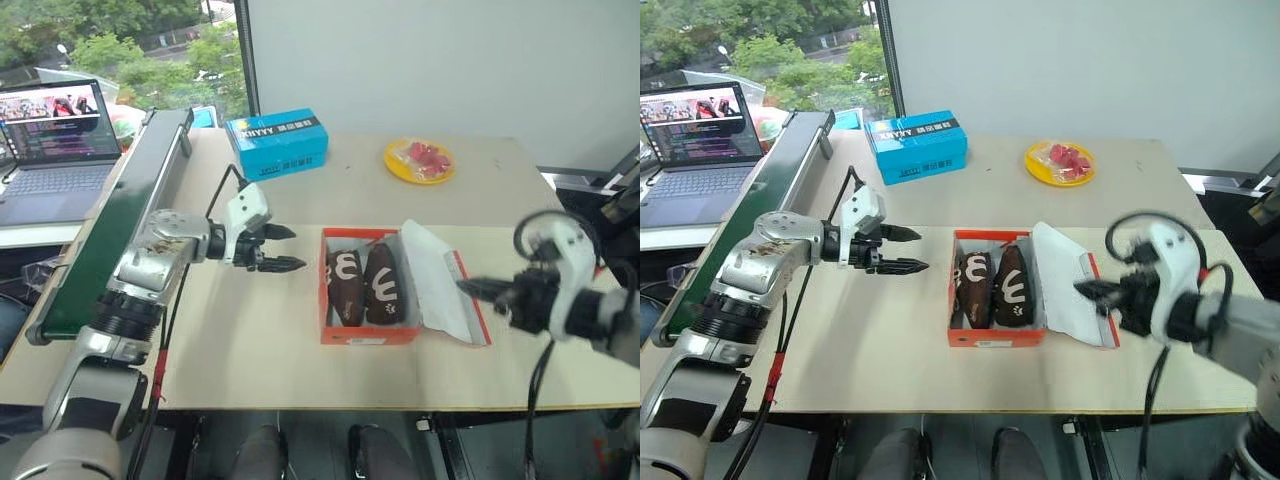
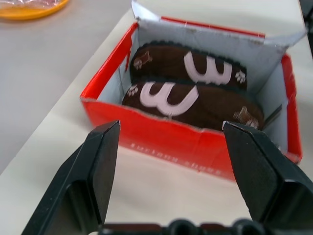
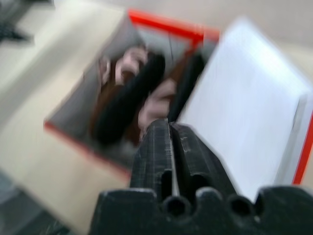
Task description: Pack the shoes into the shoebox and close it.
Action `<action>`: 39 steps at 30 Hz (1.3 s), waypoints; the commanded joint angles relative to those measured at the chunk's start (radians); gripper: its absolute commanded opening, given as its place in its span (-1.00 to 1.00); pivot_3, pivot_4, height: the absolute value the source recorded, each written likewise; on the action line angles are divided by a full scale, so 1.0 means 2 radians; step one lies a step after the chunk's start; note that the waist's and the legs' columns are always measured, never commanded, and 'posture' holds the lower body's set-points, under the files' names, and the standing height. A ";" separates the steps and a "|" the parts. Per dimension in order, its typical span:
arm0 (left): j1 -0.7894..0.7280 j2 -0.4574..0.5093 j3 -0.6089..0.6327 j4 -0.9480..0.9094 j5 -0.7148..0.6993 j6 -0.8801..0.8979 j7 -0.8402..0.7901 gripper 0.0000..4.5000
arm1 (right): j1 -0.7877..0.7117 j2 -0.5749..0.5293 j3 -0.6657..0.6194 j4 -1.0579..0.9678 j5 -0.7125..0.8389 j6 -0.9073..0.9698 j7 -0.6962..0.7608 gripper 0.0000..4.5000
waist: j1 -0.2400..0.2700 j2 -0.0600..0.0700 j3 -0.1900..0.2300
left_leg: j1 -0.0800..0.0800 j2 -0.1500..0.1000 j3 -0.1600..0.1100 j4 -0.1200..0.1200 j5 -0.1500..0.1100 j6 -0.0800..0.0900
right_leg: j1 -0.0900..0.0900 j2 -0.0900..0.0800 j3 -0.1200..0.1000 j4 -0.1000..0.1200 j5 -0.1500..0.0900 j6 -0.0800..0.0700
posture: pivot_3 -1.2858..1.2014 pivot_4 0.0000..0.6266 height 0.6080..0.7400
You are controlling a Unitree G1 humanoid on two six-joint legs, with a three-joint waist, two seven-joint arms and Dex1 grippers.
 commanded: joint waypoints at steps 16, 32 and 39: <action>-0.059 0.009 -0.019 0.013 0.050 -0.023 -0.092 0.99 | 0.195 0.262 0.140 0.092 -0.203 -0.347 -0.140 -1.00 | -0.012 0.000 0.000 | 0.002 -0.001 -0.001 0.001 -0.001 0.001 | 0.000 0.001 0.004 0.001 -0.001 0.002 | 0.03 -0.52 1.00; -0.053 0.027 -0.014 0.003 0.062 -0.015 -0.092 0.99 | 0.092 0.321 0.019 0.160 -0.037 -0.460 -0.137 -1.00 | -0.012 0.000 0.000 | 0.002 0.000 -0.001 0.001 -0.001 0.001 | 0.000 0.001 0.005 0.001 -0.001 0.002 | 0.03 -0.52 1.00; -0.056 0.028 -0.017 0.006 0.064 -0.016 -0.097 0.99 | 0.068 0.234 0.015 0.072 0.190 -0.421 -0.198 -1.00 | -0.012 0.000 0.000 | 0.002 0.000 -0.001 0.000 -0.001 0.001 | 0.001 0.001 0.005 0.002 -0.001 0.002 | 0.03 -0.52 1.00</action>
